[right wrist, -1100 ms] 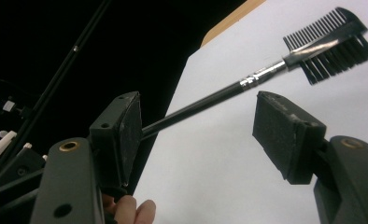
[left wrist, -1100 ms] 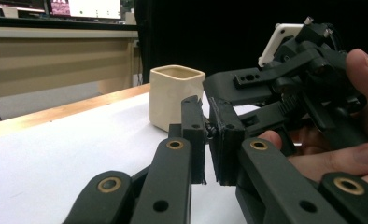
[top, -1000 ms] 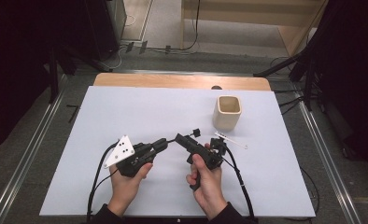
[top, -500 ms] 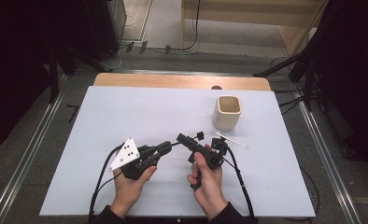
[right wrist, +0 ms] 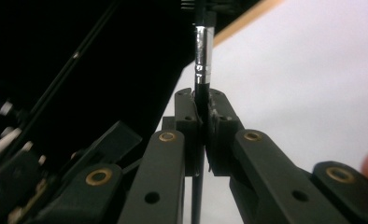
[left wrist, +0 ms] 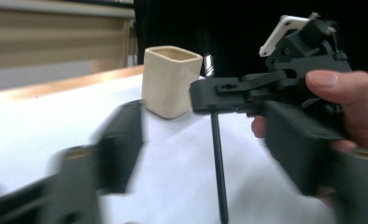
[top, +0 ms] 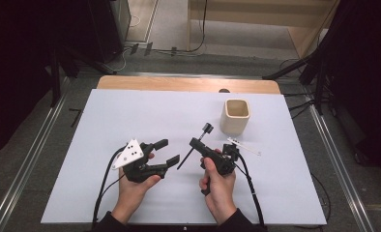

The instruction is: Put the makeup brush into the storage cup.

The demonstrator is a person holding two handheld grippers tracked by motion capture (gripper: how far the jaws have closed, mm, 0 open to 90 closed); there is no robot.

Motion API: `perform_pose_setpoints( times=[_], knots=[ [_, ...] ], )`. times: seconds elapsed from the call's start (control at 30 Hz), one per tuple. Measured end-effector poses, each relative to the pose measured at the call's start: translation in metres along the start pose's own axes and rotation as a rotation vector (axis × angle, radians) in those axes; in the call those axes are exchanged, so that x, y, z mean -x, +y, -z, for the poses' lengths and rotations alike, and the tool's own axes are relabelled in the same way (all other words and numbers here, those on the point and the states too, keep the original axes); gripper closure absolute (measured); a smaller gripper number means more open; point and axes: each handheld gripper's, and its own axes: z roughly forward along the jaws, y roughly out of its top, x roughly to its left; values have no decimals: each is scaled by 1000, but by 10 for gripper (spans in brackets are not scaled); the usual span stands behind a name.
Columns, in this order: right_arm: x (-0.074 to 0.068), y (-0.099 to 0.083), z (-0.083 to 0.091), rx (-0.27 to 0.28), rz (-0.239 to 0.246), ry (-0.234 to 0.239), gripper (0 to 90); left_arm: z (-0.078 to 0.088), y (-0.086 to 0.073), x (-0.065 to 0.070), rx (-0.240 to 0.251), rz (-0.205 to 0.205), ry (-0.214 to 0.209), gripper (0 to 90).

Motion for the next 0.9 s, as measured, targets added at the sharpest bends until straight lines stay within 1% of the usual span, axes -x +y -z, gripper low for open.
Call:
perform_pose_setpoints(
  times=[0.03, 0.07, 0.1, 0.13, 0.17, 0.27, 0.3, 0.33, 0.37, 0.4, 0.43, 0.47, 0.53, 0.57, 0.6, 0.7, 0.73, 0.77, 0.8, 0.83, 0.9],
  knots=[
    [0, 1, 1, 5, 14, 12, 867, 1, 0, -2, -4, 5, -1, 172],
    [0, 2, 1, 9, 26, 16, 867, 2, 0, -5, -12, 4, -14, 132],
    [-3, 4, 3, 24, 66, 9, 867, 3, -1, -7, -19, 7, -26, 109],
    [-3, 4, 3, 24, 66, 9, 867, 4, -1, -8, -20, 11, -25, 109],
    [-4, 4, 4, 27, 88, 3, 867, 4, -2, -8, -22, 14, -23, 101],
    [-6, 6, 5, 31, 127, -10, 866, 6, -1, -9, -27, 5, -9, 102],
    [-7, 7, 6, 34, 149, -24, 866, 7, -1, -10, -28, 2, -7, 101],
    [-7, 7, 6, 34, 149, -24, 866, 7, -1, -10, -27, 5, -2, 101],
    [-8, 8, 6, 38, 170, -32, 866, 7, -1, -11, -29, 6, 6, 101],
    [-10, 8, 7, 43, 212, -49, 866, 8, -1, -12, -31, 10, 15, 102],
    [-10, 8, 7, 43, 212, -49, 866, 9, -1, -13, -33, 9, 19, 102],
    [-12, 9, 7, 45, 227, -51, 866, 10, -1, -14, -33, 12, 25, 101],
    [-14, 10, 8, 54, 272, -72, 866, 12, 0, -17, -34, 14, 36, 103],
    [-16, 12, 9, 57, 304, -83, 866, 13, 0, -18, -34, 13, 37, 104],
    [-16, 12, 9, 57, 304, -83, 866, 14, 0, -18, -32, 15, 39, 104],
    [-15, 15, 10, 59, 338, -106, 866, 16, 1, -20, -24, 17, 49, 106],
    [-15, 18, 12, 62, 359, -121, 866, 17, 1, -21, -26, 17, 52, 109],
    [-15, 18, 12, 62, 359, -121, 866, 18, 1, -22, -27, 17, 54, 109],
    [-14, 19, 13, 66, 371, -129, 866, 18, 1, -22, -26, 17, 60, 121],
    [-14, 22, 15, 74, 396, -144, 866, 19, 1, -23, -28, 15, 66, 136],
    [-14, 23, 16, 77, 403, -147, 866, 20, 0, -24, -32, 15, 71, 136]
  ],
)
